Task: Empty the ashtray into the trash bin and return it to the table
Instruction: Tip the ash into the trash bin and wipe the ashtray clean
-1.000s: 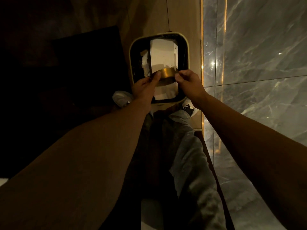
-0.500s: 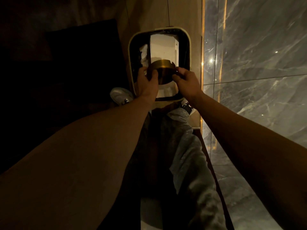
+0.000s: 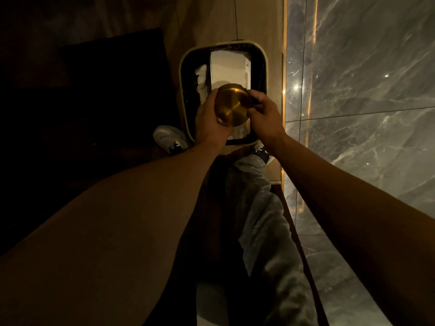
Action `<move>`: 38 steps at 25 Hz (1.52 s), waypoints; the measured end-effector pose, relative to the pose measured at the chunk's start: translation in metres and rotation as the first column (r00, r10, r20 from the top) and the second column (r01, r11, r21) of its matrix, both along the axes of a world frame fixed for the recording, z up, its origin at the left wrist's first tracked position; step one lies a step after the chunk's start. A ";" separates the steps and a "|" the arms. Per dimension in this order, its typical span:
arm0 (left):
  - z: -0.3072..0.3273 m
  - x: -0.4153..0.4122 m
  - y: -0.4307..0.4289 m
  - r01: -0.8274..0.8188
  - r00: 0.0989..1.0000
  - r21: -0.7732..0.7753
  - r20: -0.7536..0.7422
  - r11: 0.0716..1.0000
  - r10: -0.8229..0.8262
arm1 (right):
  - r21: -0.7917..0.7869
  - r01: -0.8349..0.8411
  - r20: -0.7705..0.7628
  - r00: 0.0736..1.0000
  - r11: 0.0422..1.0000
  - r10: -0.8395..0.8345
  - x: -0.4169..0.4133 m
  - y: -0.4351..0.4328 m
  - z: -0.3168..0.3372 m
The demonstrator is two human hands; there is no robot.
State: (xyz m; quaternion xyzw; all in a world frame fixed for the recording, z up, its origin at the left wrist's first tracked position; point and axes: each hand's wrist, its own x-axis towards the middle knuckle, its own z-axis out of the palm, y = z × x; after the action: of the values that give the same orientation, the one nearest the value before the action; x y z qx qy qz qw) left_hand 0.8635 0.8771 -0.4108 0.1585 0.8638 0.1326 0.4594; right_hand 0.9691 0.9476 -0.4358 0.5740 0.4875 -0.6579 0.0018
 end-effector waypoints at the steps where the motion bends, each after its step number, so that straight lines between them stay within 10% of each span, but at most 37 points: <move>1: 0.000 0.000 0.000 0.046 0.999 -0.013 -0.014 0.999 -0.046 | -0.004 -0.003 -0.003 1.000 1.000 0.003 0.000 0.001 0.000; 18: -0.009 -0.017 0.002 0.568 0.798 -0.066 -0.199 0.820 -0.569 | -0.003 -0.215 0.054 0.975 0.977 0.215 -0.005 0.021 0.018; 25: -0.008 -0.018 0.005 0.485 0.872 0.069 -0.108 0.872 -0.477 | 0.188 -0.454 0.072 0.891 0.871 0.449 0.005 0.018 0.010; 28: -0.008 -0.018 0.002 0.469 0.883 0.051 -0.070 0.882 -0.465 | 0.332 -0.597 0.172 0.799 0.730 0.576 0.012 0.018 0.012; 32: -0.008 -0.019 -0.001 0.415 0.909 0.089 -0.078 0.905 -0.409 | 0.727 -0.632 0.294 0.640 0.268 0.710 0.020 0.024 0.010; 38: -0.008 -0.022 0.004 0.416 0.909 0.116 -0.064 0.902 -0.411 | 0.583 -0.812 0.445 0.281 -0.037 0.851 0.025 0.031 0.001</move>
State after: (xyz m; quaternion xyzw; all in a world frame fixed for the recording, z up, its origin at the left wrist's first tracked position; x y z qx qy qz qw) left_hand 0.8415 0.8815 -0.4183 0.3695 0.8090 0.0837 0.4494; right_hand 0.9939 0.9790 -0.4348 0.0906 0.9448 -0.2745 0.1544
